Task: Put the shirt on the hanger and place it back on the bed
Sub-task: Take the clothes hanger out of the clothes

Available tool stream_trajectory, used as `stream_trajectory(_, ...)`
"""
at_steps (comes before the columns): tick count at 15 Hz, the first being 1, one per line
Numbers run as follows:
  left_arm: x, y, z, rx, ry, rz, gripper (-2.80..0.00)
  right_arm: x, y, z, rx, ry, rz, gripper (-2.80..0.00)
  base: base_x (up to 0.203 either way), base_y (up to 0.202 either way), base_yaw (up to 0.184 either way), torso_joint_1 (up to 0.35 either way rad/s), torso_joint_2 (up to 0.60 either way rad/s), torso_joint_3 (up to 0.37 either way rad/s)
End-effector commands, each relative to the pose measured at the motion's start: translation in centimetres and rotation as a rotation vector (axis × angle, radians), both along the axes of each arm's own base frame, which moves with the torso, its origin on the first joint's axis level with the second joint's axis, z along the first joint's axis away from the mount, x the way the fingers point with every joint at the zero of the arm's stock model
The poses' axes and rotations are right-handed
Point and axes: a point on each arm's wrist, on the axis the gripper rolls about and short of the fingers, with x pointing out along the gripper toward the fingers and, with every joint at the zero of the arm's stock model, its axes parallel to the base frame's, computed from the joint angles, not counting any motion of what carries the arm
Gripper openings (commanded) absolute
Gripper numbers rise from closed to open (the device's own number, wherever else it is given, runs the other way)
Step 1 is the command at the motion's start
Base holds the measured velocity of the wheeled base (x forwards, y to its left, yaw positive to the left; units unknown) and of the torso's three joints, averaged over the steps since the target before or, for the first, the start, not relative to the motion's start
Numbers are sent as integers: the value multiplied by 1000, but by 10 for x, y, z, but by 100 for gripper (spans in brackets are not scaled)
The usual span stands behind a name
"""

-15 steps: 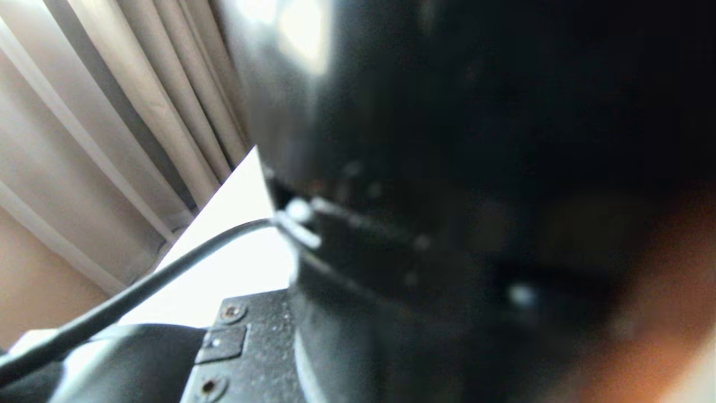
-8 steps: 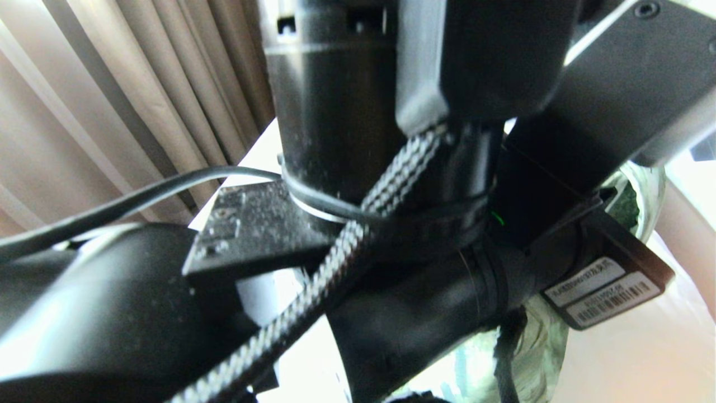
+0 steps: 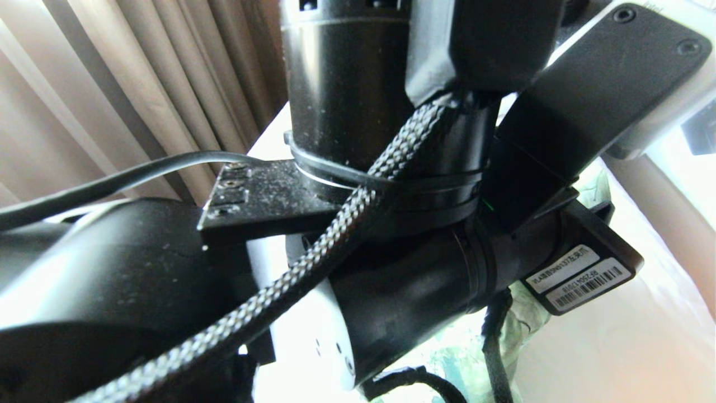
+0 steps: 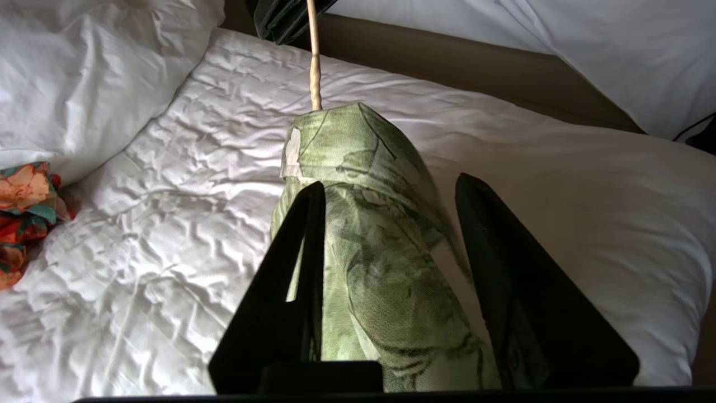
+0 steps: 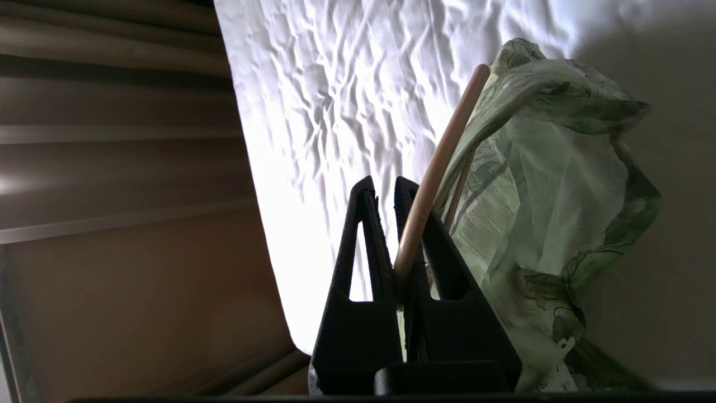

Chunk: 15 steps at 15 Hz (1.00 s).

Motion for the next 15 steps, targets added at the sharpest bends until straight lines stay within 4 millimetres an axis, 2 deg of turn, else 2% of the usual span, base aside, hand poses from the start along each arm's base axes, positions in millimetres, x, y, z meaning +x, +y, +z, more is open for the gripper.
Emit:
stream_trajectory(1,-1,5,2,-3,-4,11,0,1,0,-1,3,6,0,-280,0,0,0,0,0,0)
stream_trajectory(4,0,30,20,-53,-22,53,0,0,1,0,-19,-9,10,-280,0,0,0,0,0,0)
stream_trajectory(6,5,55,30,-80,-33,100,0,1,1,0,-63,-30,30,-280,0,0,0,0,0,0)
stream_trajectory(7,8,69,33,-91,-39,127,-280,2,1,0,-85,-38,39,-280,0,0,0,0,0,0)
stream_trajectory(10,16,118,36,-120,-36,240,-280,5,3,0,-161,-76,77,-280,0,0,0,0,0,0)
stream_trajectory(15,17,192,17,-139,-1,449,-280,-12,1,11,-205,-154,116,-280,0,0,0,0,0,0)
